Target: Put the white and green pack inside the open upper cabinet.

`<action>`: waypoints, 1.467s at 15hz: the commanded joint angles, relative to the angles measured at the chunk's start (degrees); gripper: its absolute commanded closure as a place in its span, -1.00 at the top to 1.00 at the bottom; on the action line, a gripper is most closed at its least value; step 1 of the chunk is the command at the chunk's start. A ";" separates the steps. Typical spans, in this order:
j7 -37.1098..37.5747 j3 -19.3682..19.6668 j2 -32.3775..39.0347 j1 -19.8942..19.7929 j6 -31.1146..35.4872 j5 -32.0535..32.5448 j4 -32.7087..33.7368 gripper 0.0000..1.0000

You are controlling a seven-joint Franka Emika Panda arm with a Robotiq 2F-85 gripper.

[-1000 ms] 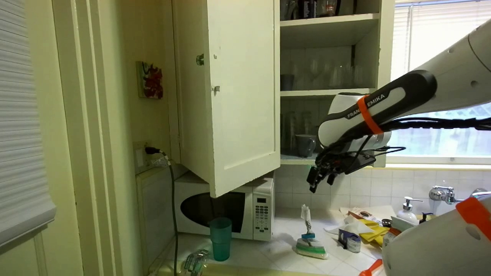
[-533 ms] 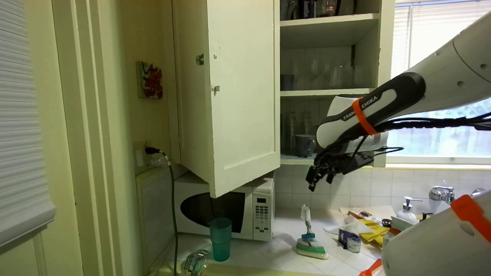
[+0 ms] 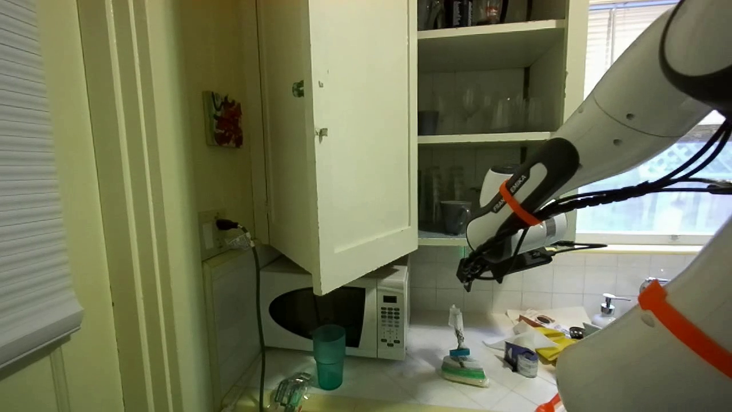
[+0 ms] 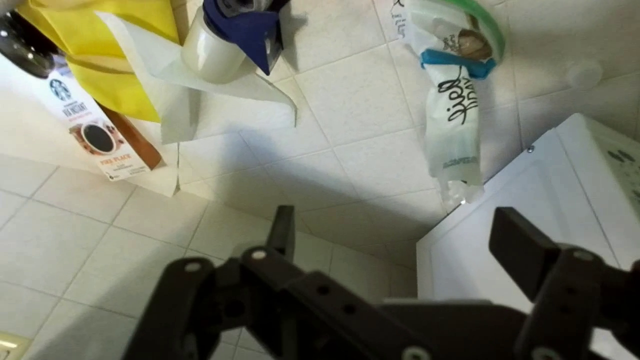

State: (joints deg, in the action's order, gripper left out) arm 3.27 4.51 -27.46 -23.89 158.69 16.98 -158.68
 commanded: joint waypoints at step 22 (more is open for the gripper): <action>5.72 1.53 15.37 6.90 7.15 -9.29 1.41 0.95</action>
State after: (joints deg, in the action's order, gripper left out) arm 9.69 5.33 -14.88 -17.90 162.82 8.69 -157.73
